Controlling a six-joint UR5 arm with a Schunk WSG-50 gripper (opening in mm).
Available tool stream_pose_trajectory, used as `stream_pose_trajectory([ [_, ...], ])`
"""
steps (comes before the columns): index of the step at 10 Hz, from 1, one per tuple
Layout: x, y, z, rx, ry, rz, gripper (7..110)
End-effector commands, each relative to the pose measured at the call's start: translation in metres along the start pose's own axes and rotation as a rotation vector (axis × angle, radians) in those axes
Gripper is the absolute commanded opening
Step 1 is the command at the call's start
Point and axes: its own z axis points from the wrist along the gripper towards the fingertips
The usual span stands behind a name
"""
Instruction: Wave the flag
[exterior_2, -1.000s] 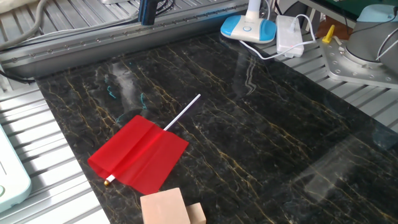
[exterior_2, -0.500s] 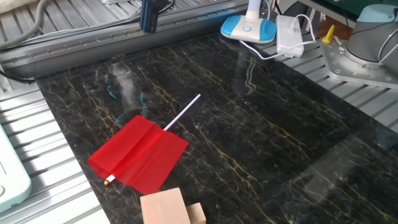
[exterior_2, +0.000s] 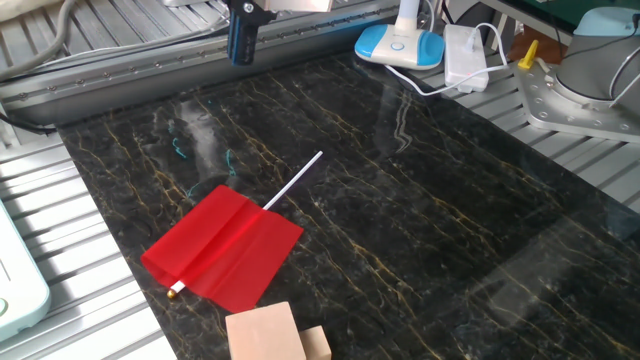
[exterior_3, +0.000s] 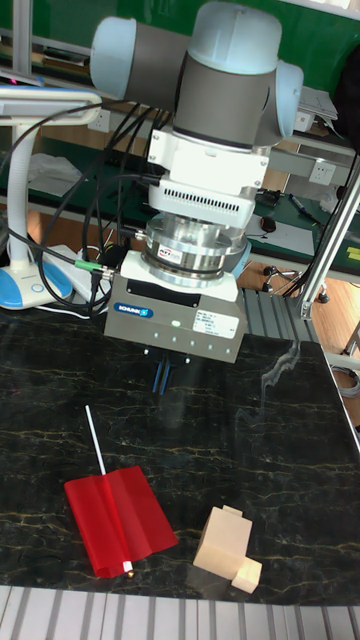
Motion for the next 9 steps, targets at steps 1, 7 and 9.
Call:
stream_pose_trajectory([
  [1,-0.0020,0.0052,-0.0020,-0.027,-0.009,-0.015,7],
  [7,0.0017,0.0038,-0.0055,-0.059,-0.018,-0.038,7],
  [9,0.0035,-0.0016,-0.0044,-0.043,-0.016,-0.047,7],
])
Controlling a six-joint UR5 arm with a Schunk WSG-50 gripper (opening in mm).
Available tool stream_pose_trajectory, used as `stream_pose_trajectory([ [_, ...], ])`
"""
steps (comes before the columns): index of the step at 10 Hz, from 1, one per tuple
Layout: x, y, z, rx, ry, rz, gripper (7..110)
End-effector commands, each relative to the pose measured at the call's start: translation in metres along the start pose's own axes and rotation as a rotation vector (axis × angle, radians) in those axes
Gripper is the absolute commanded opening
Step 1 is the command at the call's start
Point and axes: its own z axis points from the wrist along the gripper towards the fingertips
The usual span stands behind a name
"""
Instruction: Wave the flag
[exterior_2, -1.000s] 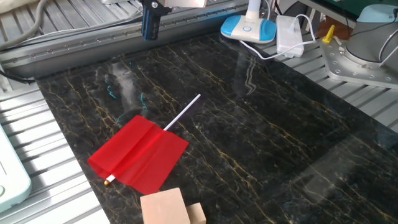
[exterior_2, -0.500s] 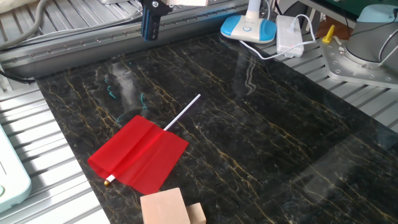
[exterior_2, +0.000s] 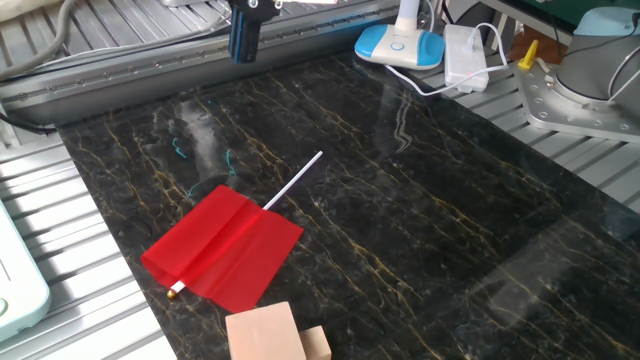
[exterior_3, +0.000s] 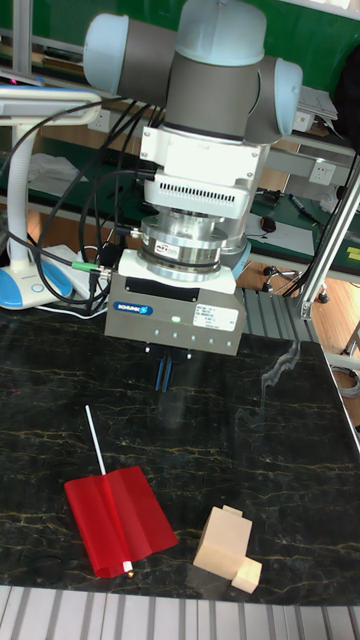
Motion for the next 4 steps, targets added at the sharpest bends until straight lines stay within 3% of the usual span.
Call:
stream_pose_trajectory([
  [1,0.0021,-0.0024,-0.0013,-0.008,-0.002,-0.007,7],
  [4,0.0018,-0.0026,-0.0011,-0.007,-0.004,-0.012,7],
])
